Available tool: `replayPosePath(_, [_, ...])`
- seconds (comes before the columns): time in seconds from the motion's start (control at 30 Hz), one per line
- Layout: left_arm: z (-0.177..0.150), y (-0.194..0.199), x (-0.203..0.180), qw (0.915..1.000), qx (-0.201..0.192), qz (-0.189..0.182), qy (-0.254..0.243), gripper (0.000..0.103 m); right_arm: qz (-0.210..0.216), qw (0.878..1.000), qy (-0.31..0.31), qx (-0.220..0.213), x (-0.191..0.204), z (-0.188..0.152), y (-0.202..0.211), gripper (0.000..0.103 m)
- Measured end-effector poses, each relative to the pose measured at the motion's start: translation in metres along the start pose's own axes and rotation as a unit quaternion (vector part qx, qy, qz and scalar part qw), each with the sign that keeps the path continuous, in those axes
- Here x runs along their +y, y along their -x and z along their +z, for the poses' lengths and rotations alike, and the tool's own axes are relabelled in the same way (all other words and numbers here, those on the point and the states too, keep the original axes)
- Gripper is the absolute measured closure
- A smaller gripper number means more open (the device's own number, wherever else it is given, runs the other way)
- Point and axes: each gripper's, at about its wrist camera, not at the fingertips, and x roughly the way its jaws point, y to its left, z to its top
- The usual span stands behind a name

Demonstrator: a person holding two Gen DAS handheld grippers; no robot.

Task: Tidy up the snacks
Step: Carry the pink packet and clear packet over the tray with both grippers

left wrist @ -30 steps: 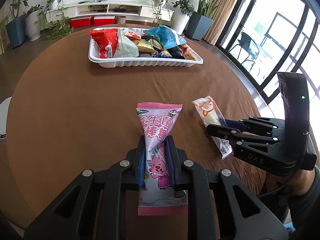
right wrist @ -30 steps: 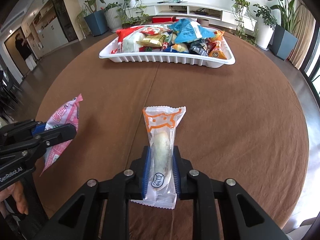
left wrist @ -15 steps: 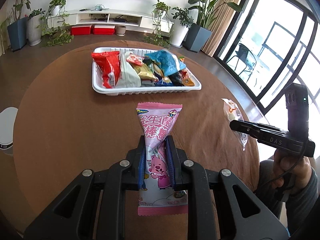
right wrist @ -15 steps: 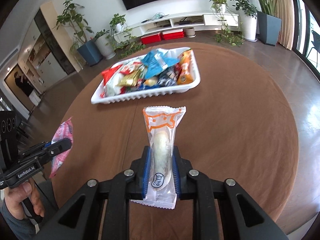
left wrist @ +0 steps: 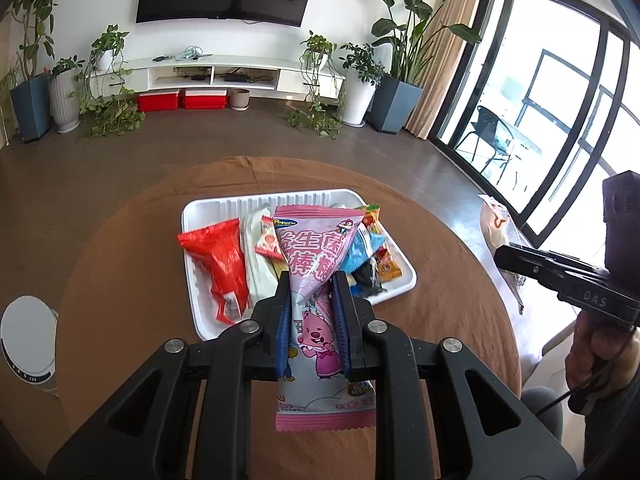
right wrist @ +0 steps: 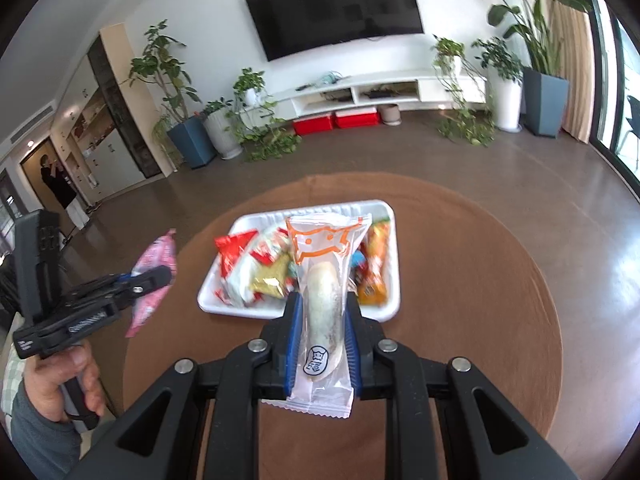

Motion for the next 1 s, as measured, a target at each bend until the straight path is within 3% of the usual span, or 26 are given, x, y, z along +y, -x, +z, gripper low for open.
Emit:
replayPosePath(0.17, [0.029,-0.03,0.008,0.9999,0.012,0.008,-0.007,0.086,0.012,1.0,0.028,0.008,0.023,0.034,-0.033,0.081])
replayPosePath(0.37, [0.043,-0.079,0.024,0.999,0.041,0.016,0.0,0.086,0.022,0.998,0.033,0.057,0.034,0.055,-0.099,0.081])
replayPosePath(0.7, [0.044,-0.143,0.037,0.9975,0.065,0.027,0.002,0.086,0.0,0.993,0.054,0.103,0.04,0.063,-0.172,0.081])
replayPosePath(1.0, [0.039,-0.176,0.045,0.9968,0.072,0.034,0.002,0.084,-0.009,0.992,0.047,0.118,0.028,0.053,-0.196,0.08])
